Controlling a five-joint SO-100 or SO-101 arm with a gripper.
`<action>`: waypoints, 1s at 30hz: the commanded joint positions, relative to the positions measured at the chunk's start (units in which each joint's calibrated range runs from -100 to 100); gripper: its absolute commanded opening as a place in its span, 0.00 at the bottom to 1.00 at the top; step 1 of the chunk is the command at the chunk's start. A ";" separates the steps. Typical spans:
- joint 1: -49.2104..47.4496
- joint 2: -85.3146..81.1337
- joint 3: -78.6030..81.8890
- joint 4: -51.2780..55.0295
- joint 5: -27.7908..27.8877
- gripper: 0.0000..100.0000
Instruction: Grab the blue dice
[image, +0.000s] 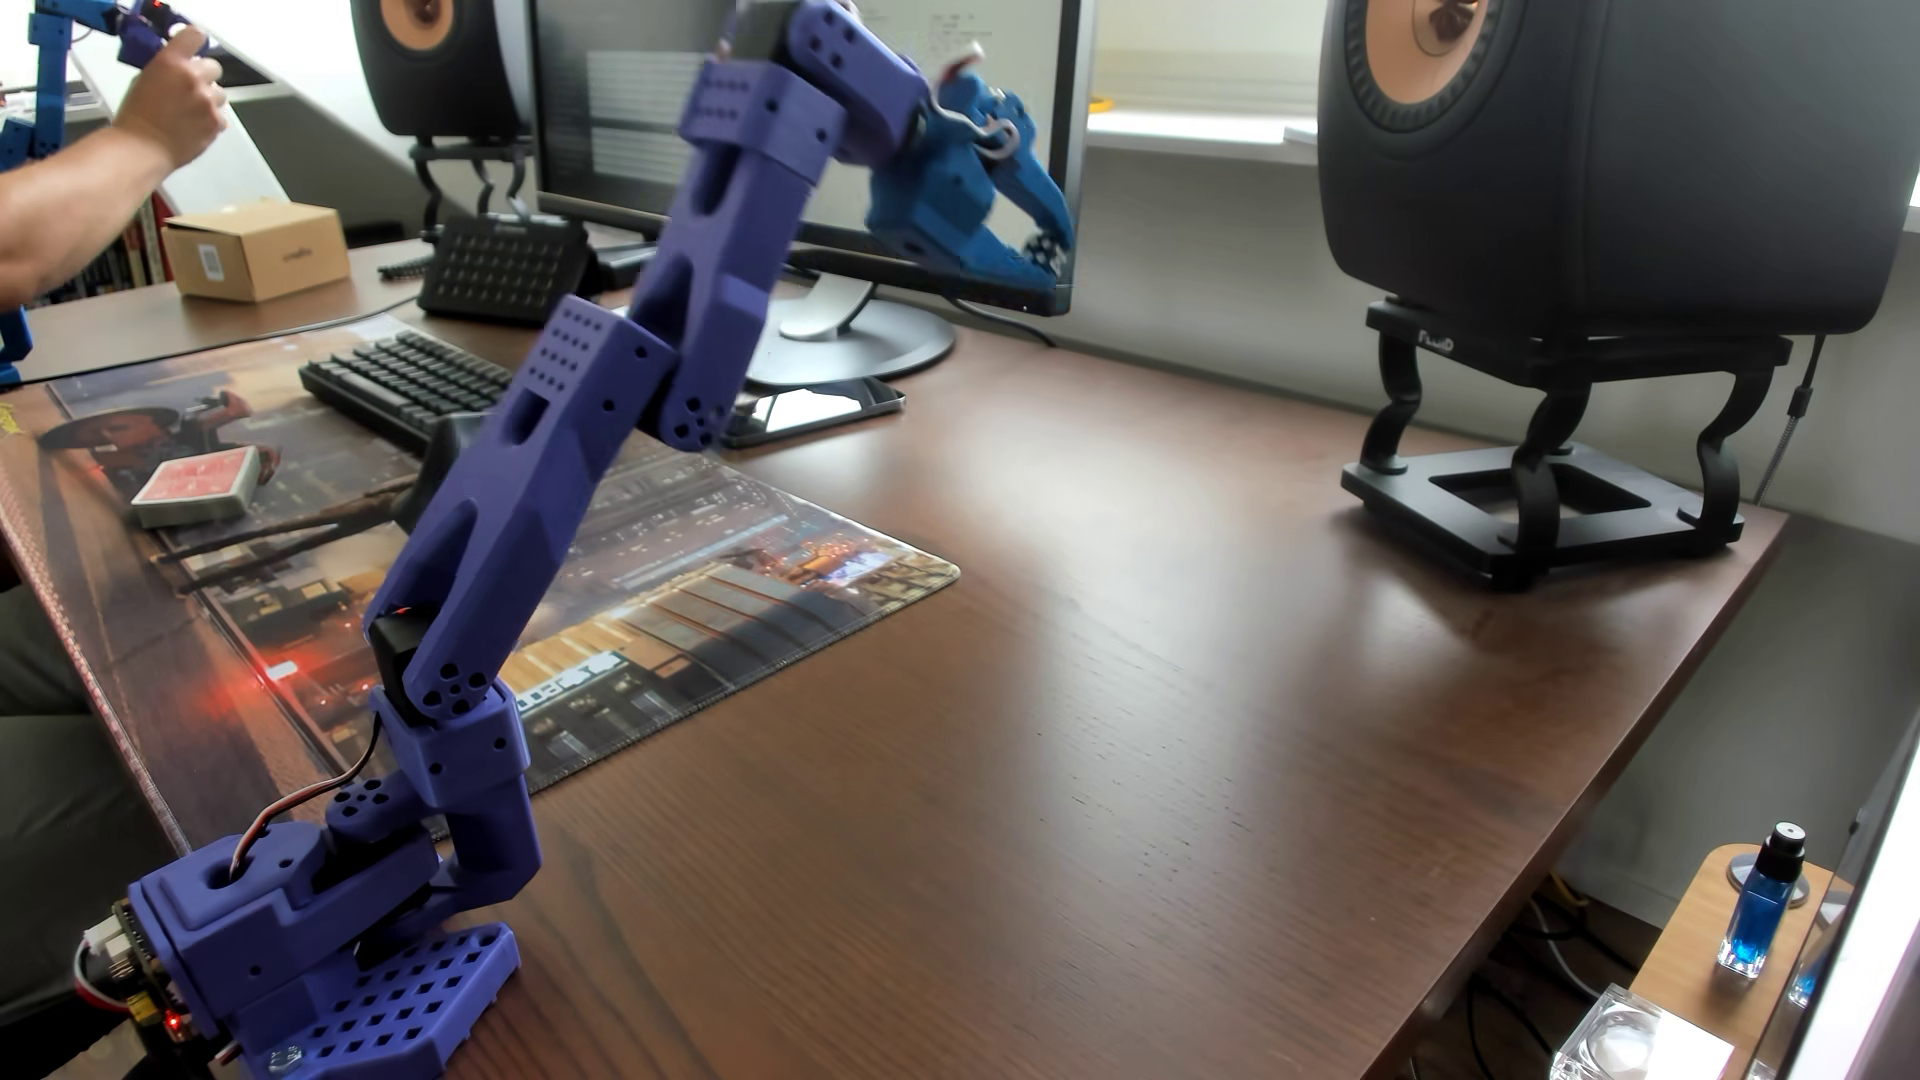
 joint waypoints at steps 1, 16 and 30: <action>-1.06 -13.05 -3.22 1.92 -1.06 0.01; -10.96 -61.27 37.02 1.84 -2.06 0.01; -11.86 -101.88 127.25 -26.38 0.41 0.02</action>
